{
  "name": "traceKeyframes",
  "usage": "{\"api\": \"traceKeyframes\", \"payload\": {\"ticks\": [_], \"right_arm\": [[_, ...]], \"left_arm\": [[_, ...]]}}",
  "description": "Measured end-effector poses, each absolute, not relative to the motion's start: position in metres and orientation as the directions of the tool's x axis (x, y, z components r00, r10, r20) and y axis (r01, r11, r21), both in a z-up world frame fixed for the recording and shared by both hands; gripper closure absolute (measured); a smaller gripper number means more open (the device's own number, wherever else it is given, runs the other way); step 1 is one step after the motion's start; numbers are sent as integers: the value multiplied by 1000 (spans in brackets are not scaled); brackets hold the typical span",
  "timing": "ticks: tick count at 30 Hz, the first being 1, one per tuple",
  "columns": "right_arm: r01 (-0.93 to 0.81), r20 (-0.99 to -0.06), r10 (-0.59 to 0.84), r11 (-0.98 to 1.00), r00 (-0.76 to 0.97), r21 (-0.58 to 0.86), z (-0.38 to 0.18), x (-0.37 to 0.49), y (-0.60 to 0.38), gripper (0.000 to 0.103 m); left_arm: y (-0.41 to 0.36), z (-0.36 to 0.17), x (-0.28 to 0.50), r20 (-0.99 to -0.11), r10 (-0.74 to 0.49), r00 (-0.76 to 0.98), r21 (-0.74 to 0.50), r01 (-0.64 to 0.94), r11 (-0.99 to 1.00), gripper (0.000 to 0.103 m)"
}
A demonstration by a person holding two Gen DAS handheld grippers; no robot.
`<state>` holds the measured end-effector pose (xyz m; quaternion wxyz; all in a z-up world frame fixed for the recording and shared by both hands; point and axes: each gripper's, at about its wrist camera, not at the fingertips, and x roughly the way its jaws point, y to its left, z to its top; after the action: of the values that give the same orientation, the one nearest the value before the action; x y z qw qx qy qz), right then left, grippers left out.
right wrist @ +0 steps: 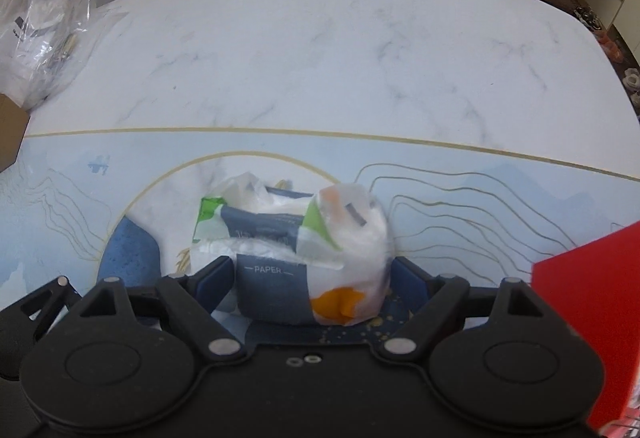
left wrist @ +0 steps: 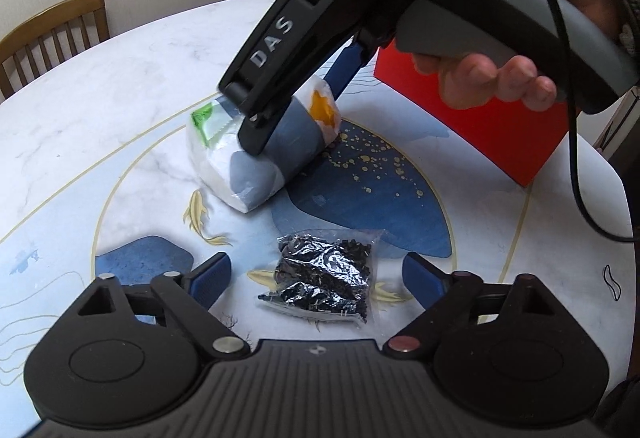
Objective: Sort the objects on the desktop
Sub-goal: 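Grasp the black-item bag with left tool while right tool grasps white tissue pack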
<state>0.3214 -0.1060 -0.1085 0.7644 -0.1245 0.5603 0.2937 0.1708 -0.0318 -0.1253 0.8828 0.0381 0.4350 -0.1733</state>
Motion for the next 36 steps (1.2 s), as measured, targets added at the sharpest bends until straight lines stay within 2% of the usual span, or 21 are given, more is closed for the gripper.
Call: {"api": "traceKeyframes", "payload": {"ticks": [6, 13, 17, 19, 21, 24, 30, 36], "right_arm": [[-561, -925, 338, 805, 171, 191, -123, 325, -111, 13], [-581, -911, 352, 796, 213, 172, -123, 318, -112, 18], [-582, -907, 352, 797, 229, 162, -120, 315, -113, 33], [-569, -905, 357, 804, 230, 172, -119, 317, -116, 41], [-542, -900, 372, 816, 227, 201, -117, 317, -125, 58], [-492, -892, 391, 836, 226, 242, -114, 315, -138, 72], [-432, -872, 410, 860, 267, 272, -107, 296, -156, 78], [-406, -859, 427, 864, 282, 297, -93, 277, -174, 79]], "left_arm": [[-35, -129, 172, -786, -264, 560, -72, 341, 937, 11], [-41, -132, 170, -782, -227, 581, -9, 353, 936, 32], [-43, -131, 171, -783, -213, 585, 12, 355, 935, 51], [-44, -130, 172, -788, -207, 579, 13, 353, 936, 55], [-46, -129, 172, -792, -207, 574, 15, 358, 933, 60], [-46, -127, 171, -796, -202, 570, 20, 359, 933, 63], [-47, -122, 168, -806, -191, 561, 22, 351, 936, 65], [-44, -114, 159, -807, -177, 563, 19, 324, 946, 65]]}}
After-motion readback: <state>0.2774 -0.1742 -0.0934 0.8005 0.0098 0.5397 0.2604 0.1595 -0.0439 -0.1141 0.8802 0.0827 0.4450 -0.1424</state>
